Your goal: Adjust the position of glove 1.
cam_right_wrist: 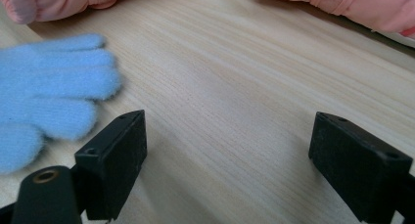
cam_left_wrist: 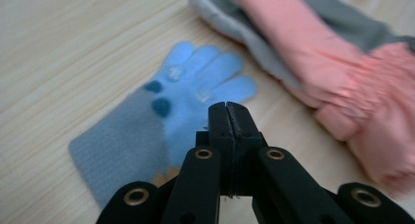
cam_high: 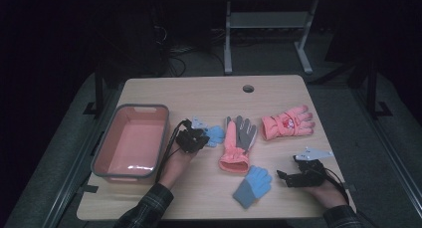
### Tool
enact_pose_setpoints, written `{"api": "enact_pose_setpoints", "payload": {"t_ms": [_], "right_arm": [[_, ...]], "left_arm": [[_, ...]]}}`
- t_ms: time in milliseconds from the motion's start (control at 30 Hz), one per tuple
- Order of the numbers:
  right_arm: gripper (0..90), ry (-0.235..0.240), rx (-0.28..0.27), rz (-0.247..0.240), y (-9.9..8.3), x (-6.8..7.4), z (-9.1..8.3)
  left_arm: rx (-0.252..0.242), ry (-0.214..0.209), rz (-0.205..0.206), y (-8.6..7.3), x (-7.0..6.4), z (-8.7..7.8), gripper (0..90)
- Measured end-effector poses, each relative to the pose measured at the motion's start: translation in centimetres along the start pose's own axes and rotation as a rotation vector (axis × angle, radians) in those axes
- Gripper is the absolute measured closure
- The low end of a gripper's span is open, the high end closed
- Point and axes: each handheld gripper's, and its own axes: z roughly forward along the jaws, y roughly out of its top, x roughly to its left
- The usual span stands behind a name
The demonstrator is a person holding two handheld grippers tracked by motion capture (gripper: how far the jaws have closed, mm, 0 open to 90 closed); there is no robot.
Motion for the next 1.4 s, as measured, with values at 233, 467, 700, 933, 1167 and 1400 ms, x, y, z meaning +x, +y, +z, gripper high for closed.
{"api": "enact_pose_setpoints", "payload": {"t_ms": [233, 467, 700, 933, 1167, 1400], "right_arm": [[13.6, 0.001, 0.0, 0.0, 0.0, 0.0, 0.0], [13.6, 0.003, 0.001, -0.001, 0.0, 0.0, 0.0], [13.6, 0.003, 0.001, -0.001, 0.0, 0.0, 0.0], [13.6, 0.003, 0.001, -0.001, 0.0, 0.0, 0.0], [13.6, 0.005, 0.002, -0.002, 0.0, 0.0, 0.0], [13.6, 0.007, 0.001, -0.001, 0.0, 0.1, 0.0]], "left_arm": [[0.055, 0.022, -0.015, -0.5, 0.8, 1.7, 89.4], [0.062, -0.036, -0.028, -0.7, 0.0, 1.5, 89.5], [0.075, -0.104, -0.014, -1.0, -1.3, 1.1, 89.5], [0.096, -0.168, -0.004, -1.5, -2.6, 0.5, 89.5], [0.071, -0.167, 0.015, -1.7, -2.6, -1.2, 89.4], [0.055, -0.083, 0.058, -0.9, -1.5, -1.3, 74.4]]}}
